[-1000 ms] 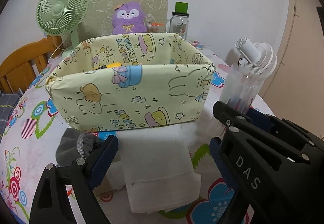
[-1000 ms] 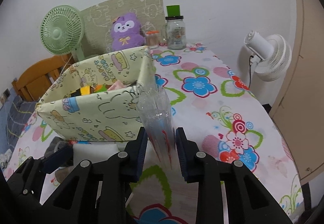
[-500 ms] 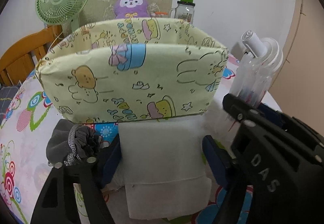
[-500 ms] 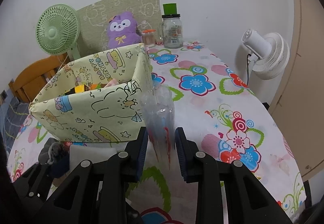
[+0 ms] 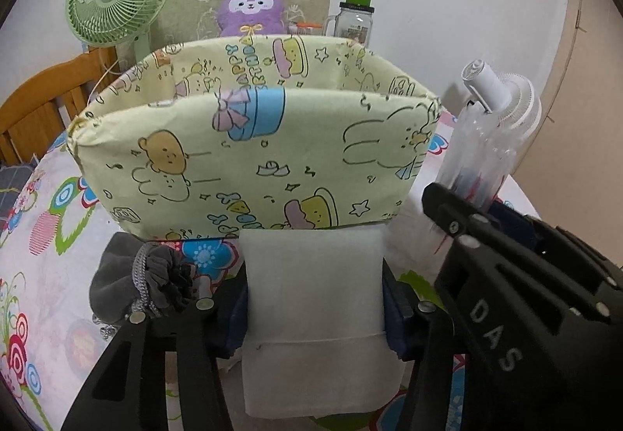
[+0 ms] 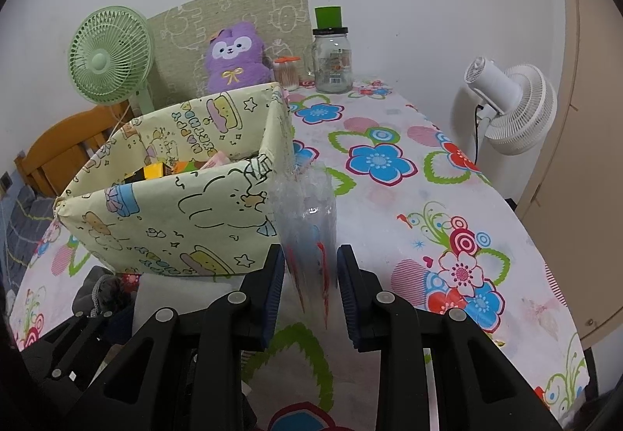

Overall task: Organize soft objects
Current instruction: 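Grasp white folded cloth with left gripper while right gripper grasps clear straw pack, then lift white cloth with left gripper while right gripper carries straw pack toward basket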

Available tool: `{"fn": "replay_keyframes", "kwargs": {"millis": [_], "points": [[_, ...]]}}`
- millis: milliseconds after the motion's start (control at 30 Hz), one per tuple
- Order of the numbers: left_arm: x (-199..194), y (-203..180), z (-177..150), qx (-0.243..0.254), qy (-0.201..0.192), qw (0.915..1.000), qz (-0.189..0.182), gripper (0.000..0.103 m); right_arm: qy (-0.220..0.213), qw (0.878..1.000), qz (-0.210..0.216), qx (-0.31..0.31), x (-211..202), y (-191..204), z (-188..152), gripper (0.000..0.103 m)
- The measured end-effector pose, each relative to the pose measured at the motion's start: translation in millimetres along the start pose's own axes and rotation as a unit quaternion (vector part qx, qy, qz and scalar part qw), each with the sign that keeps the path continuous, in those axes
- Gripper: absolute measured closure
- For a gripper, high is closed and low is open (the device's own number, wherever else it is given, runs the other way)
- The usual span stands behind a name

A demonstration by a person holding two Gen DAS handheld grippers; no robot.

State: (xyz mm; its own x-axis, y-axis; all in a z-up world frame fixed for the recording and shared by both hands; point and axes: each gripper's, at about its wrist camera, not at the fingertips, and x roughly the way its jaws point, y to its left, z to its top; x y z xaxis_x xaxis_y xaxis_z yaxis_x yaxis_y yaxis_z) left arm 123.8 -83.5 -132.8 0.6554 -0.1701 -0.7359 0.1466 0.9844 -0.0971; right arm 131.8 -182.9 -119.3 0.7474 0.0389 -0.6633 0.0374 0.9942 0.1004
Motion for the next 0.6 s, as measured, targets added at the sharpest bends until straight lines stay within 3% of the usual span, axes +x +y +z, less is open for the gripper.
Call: {"fn": "replay_keyframes", "kwargs": {"millis": [600], "points": [[-42,2,1,0.011,-0.046,0.9985,0.028,0.046,-0.021,1.000,0.016,-0.001,-36,14,2,0.072]]}}
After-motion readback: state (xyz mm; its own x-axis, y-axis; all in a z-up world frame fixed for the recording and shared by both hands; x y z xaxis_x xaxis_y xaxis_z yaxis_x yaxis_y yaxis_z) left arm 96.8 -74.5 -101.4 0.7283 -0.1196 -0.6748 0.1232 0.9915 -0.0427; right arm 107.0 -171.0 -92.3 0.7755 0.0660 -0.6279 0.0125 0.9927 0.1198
